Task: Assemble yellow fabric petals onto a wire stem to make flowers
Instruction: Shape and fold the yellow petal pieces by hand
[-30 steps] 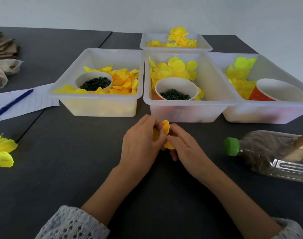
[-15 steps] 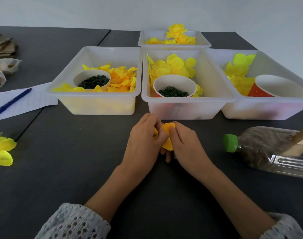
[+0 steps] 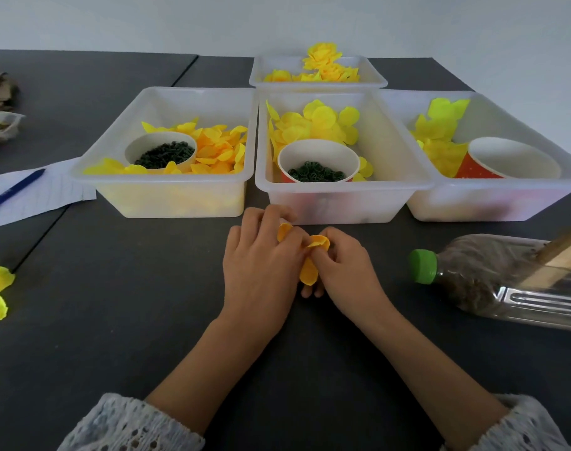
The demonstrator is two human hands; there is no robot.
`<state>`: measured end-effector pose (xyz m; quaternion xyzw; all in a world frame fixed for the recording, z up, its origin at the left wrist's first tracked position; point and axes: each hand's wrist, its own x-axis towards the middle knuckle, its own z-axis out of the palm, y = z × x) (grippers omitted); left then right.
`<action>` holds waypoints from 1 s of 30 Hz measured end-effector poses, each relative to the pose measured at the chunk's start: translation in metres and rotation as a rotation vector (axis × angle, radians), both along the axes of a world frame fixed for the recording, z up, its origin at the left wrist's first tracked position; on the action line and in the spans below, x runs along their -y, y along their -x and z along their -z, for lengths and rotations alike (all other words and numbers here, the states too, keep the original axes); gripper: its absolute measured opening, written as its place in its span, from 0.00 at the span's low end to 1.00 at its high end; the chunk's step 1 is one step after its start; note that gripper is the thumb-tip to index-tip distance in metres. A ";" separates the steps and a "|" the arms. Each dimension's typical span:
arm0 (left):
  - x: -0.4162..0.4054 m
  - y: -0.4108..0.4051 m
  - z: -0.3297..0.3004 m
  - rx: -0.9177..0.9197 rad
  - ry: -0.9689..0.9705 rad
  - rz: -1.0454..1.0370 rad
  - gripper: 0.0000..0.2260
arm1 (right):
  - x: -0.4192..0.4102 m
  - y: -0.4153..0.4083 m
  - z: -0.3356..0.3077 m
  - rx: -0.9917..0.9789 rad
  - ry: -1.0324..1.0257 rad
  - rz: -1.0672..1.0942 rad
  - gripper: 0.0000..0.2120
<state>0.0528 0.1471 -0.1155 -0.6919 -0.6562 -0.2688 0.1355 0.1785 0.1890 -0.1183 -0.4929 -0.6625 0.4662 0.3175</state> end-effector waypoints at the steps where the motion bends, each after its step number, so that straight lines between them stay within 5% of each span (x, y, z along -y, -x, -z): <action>1: 0.001 -0.001 -0.001 0.021 0.012 -0.004 0.05 | 0.001 0.000 0.000 -0.001 -0.019 0.007 0.09; 10: -0.004 -0.013 -0.001 0.447 0.069 0.091 0.06 | 0.003 0.006 0.003 -0.094 -0.026 0.143 0.07; 25: -0.005 -0.012 0.005 0.664 -0.056 0.093 0.09 | -0.004 0.001 0.001 -0.260 0.100 0.142 0.04; 30: -0.008 -0.008 0.009 0.731 0.061 0.041 0.06 | -0.004 0.002 0.002 -0.189 0.042 0.058 0.05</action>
